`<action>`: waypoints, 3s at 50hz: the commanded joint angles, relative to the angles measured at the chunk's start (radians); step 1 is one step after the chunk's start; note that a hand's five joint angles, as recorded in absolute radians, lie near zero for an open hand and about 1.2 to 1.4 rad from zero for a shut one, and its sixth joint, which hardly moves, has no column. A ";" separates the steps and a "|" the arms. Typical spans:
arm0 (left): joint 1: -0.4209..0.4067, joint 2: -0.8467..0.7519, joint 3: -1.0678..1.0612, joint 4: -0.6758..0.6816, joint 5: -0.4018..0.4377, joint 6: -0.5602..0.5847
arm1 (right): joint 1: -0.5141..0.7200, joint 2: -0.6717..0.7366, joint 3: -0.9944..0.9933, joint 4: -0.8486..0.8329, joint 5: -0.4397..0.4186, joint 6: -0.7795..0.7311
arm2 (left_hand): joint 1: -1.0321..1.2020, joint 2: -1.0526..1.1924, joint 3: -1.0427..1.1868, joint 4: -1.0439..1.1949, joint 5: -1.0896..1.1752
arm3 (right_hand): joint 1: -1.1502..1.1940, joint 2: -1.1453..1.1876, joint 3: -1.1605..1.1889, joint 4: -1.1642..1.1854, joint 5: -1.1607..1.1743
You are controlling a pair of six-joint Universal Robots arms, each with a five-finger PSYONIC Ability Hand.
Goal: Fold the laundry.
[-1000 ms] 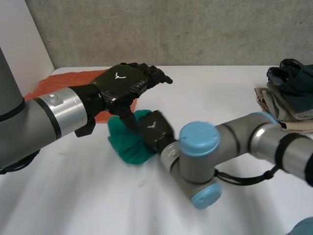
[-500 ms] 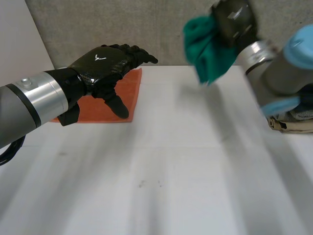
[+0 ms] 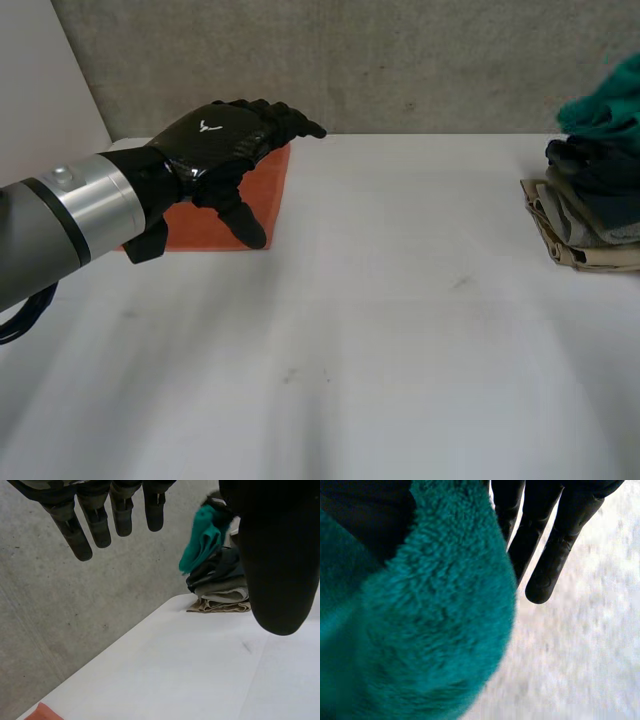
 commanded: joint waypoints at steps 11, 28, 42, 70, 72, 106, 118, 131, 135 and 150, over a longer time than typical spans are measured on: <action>-0.005 -0.009 -0.002 0.016 -0.002 -0.001 | -0.152 0.015 0.252 -0.007 -0.190 -0.090 | 0.011 0.005 -0.001 0.007 -0.009 | 0.451 0.221 0.223 0.203 0.264; -0.005 -0.019 -0.007 0.026 -0.003 -0.001 | -0.143 -0.126 0.309 0.119 -0.079 -0.106 | 0.011 0.005 -0.001 0.007 -0.009 | -0.771 -1.001 -0.999 -1.018 -0.958; -0.011 -0.009 -0.007 0.026 -0.003 -0.003 | -0.263 -0.365 0.337 0.632 0.077 -0.236 | 0.011 0.005 -0.001 0.007 -0.009 | -0.771 -1.001 -0.999 -1.018 -0.958; 0.122 -0.134 0.038 0.337 -0.239 0.013 | 0.454 -0.744 0.668 0.160 0.188 -0.110 | 0.014 0.008 0.002 0.010 -0.007 | -0.771 -1.001 -0.999 -1.018 -0.958; 0.168 -0.249 0.082 0.319 -0.238 0.046 | 0.515 -0.741 0.725 0.172 0.176 -0.118 | 0.020 0.014 0.008 0.016 -0.001 | -0.771 -1.001 -0.999 -1.018 -0.958; 0.111 -0.881 0.576 0.162 -0.187 0.235 | 0.630 -0.507 0.941 0.363 0.318 -0.241 | 0.296 0.290 0.284 0.292 0.275 | -0.771 -1.001 -0.999 -1.018 -0.958; 0.105 -1.007 0.754 0.090 -0.190 0.235 | 0.615 -0.500 0.947 0.363 0.326 -0.242 | 0.446 0.439 0.433 0.441 0.425 | -0.771 -1.001 -0.999 -1.018 -0.958; 0.104 -1.068 0.842 0.091 -0.195 0.235 | 0.615 -0.497 0.952 0.363 0.326 -0.242 | 0.666 0.660 0.653 0.662 0.645 | -0.771 -1.001 -0.999 -1.018 -0.958; 0.104 -1.079 0.869 0.095 -0.213 0.235 | 0.616 -0.497 0.954 0.363 0.326 -0.242 | 0.678 0.672 0.665 0.673 0.657 | -0.771 -1.001 -0.999 -1.018 -0.958; 0.104 -1.116 0.934 0.101 -0.241 0.235 | 0.615 -0.490 0.954 0.363 0.326 -0.245 | 0.681 0.675 0.668 0.676 0.660 | -0.771 -1.001 -0.999 -1.018 -0.958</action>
